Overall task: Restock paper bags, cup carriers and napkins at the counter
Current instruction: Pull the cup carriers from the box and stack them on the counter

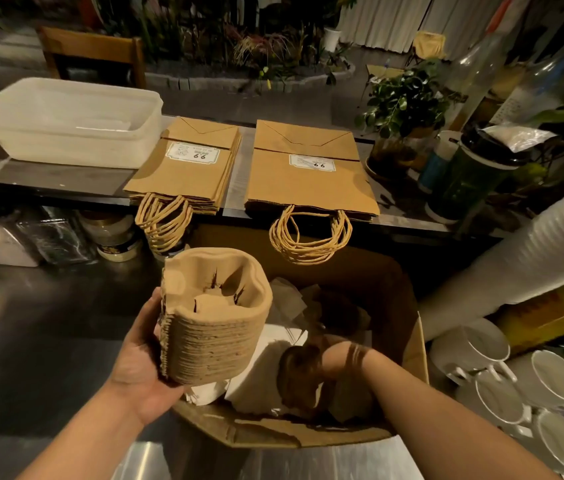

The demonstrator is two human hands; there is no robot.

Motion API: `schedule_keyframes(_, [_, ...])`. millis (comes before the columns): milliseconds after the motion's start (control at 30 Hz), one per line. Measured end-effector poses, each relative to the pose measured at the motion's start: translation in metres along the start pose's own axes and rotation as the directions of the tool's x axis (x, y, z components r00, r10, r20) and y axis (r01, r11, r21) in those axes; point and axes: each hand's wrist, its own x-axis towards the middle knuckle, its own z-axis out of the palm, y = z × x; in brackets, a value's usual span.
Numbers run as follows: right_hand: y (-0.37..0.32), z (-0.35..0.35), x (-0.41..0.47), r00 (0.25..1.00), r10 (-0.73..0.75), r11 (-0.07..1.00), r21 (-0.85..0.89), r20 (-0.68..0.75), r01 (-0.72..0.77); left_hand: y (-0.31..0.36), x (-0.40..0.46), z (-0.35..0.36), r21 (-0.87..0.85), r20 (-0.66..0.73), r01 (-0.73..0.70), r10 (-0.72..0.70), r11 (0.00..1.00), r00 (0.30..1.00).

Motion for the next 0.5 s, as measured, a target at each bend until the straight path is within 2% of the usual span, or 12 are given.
schedule_keyframes(100, [0.01,-0.02,-0.001,0.995,0.021,0.977,0.213,-0.094,0.0,-0.001,0.0,0.002,-0.013,-0.002,-0.002,0.002,1.0,1.0])
schedule_keyframes(200, [0.018,-0.04,-0.019,0.978,-0.083,0.941,0.308,-0.192,0.14,0.0,0.001,-0.001,-0.003,-0.049,0.002,-0.002,1.0,0.999])
schedule_keyframes(267, [0.018,-0.048,-0.035,0.938,-0.159,0.948,0.215,-0.309,0.232,-0.001,0.001,0.0,0.01,-0.049,0.005,-0.004,1.0,0.999])
schedule_keyframes(333, [0.02,-0.049,-0.037,0.871,-0.195,0.969,0.05,-0.451,0.242,-0.001,0.0,0.003,0.011,-0.035,-0.002,0.003,1.0,0.999])
schedule_keyframes(433, [0.021,-0.046,-0.033,0.772,-0.169,0.986,-0.104,-0.612,0.133,-0.001,-0.004,0.008,0.006,-0.021,0.008,-0.008,1.0,1.0])
schedule_keyframes(500, [0.023,-0.042,-0.022,0.74,-0.149,0.986,-0.157,-0.656,0.059,-0.002,-0.005,0.008,0.009,-0.019,0.022,-0.022,1.0,1.0])
